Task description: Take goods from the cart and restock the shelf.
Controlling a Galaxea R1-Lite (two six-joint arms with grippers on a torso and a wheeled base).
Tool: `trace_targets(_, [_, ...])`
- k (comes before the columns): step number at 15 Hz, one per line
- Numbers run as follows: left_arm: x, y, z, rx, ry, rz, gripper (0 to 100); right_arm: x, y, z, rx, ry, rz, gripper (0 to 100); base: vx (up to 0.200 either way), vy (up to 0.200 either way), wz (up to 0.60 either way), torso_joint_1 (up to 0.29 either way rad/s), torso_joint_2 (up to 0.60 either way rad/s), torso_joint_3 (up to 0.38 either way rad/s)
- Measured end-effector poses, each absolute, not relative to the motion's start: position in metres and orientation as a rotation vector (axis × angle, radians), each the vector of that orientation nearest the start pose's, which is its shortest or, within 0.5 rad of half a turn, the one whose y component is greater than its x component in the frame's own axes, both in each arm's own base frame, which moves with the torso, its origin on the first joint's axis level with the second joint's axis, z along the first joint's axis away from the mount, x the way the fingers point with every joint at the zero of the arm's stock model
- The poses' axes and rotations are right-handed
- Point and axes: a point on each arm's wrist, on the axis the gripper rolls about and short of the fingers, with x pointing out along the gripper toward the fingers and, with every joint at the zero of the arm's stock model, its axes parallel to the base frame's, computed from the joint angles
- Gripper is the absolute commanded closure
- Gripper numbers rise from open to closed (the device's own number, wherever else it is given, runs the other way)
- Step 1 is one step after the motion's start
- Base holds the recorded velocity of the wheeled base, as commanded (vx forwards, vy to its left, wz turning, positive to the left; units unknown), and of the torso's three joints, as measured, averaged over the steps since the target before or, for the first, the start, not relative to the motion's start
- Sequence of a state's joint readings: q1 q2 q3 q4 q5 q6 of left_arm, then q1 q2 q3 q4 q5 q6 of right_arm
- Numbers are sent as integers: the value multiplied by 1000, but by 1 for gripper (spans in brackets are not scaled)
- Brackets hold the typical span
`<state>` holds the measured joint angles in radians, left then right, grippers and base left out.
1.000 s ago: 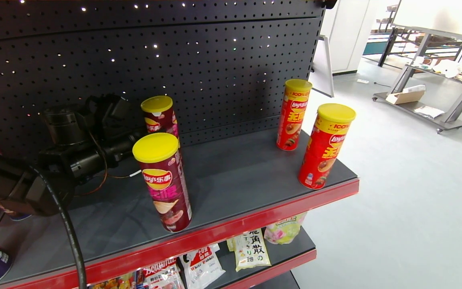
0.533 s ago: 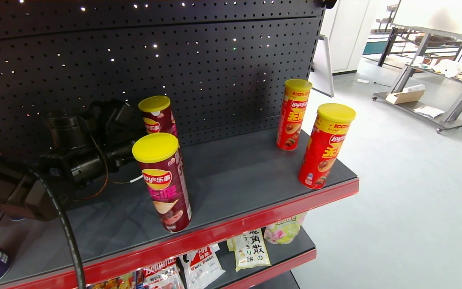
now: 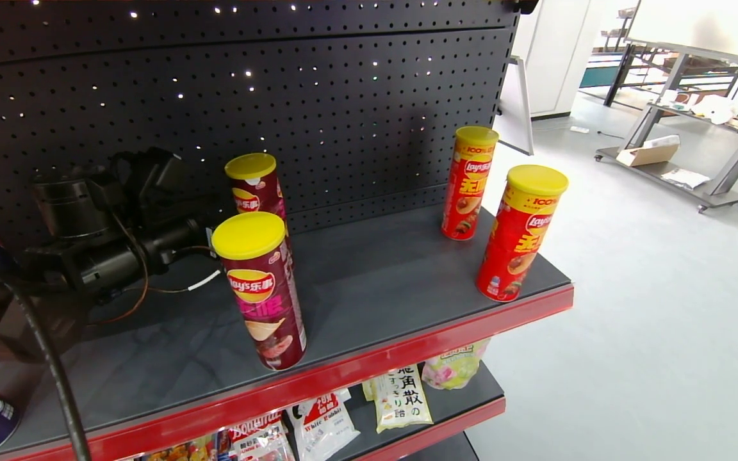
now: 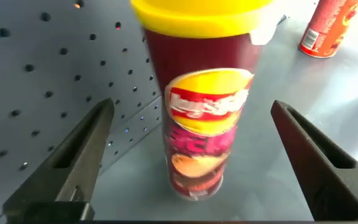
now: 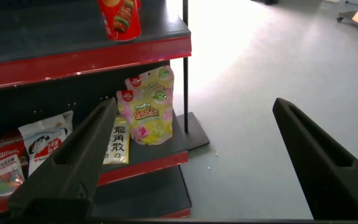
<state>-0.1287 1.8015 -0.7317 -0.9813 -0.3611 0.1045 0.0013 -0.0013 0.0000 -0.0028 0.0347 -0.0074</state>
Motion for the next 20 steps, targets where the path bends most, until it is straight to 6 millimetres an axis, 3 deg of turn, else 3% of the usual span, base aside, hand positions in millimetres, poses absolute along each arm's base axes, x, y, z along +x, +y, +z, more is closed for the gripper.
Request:
trace_targets(4, [271,-36,164,86,103,-469,0,-23,1,76,-8,-4,36,0,0,0,0,0,0,0])
trace_targets(12, [193,-23,187,39,145,-440,0,-23,1,76,-8,-4,35,0,0,0,0,0,0,0])
trace_targets(17, [99,-17,203,13,215,-441,0,-23,1,76,-8,-5,36,0,0,0,0,0,0,0])
trace_targets(20, [44,-12,197,-4,229,-426,0,-23,1,76,-8,-4,36,0,0,0,0,0,0,0])
